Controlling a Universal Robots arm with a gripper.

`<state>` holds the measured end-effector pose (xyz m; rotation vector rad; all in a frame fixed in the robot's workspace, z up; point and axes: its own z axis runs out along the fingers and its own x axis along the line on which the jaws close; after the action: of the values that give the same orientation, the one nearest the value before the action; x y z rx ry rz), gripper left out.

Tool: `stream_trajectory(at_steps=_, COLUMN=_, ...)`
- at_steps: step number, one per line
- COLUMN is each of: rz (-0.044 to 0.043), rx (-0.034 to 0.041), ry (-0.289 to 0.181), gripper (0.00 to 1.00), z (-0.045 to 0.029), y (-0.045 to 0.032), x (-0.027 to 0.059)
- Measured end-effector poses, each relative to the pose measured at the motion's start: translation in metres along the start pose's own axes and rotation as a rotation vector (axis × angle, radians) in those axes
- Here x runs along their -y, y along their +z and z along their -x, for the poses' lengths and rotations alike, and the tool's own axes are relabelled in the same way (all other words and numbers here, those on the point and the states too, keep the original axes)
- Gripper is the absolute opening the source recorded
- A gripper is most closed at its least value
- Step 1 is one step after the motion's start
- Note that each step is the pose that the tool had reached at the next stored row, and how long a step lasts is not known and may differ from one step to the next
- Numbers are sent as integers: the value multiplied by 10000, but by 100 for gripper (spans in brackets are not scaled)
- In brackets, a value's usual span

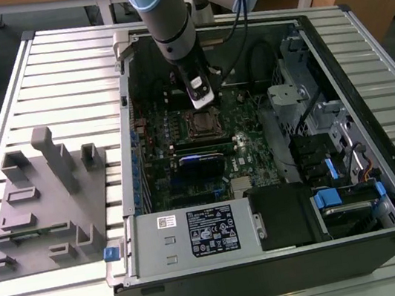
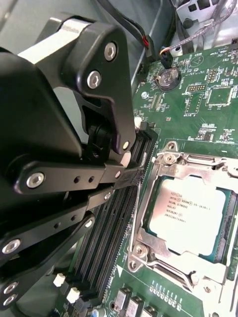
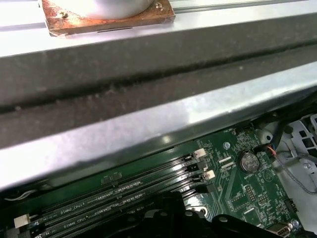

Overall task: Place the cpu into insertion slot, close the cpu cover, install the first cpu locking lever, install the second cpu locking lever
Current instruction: 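Install the first cpu locking lever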

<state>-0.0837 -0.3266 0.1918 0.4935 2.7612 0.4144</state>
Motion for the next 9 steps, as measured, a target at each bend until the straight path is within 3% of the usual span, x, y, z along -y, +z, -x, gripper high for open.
stream_trajectory(at_steps=9, rz=18, rx=42, ry=-11, gripper=10, z=-31, y=5, x=14)
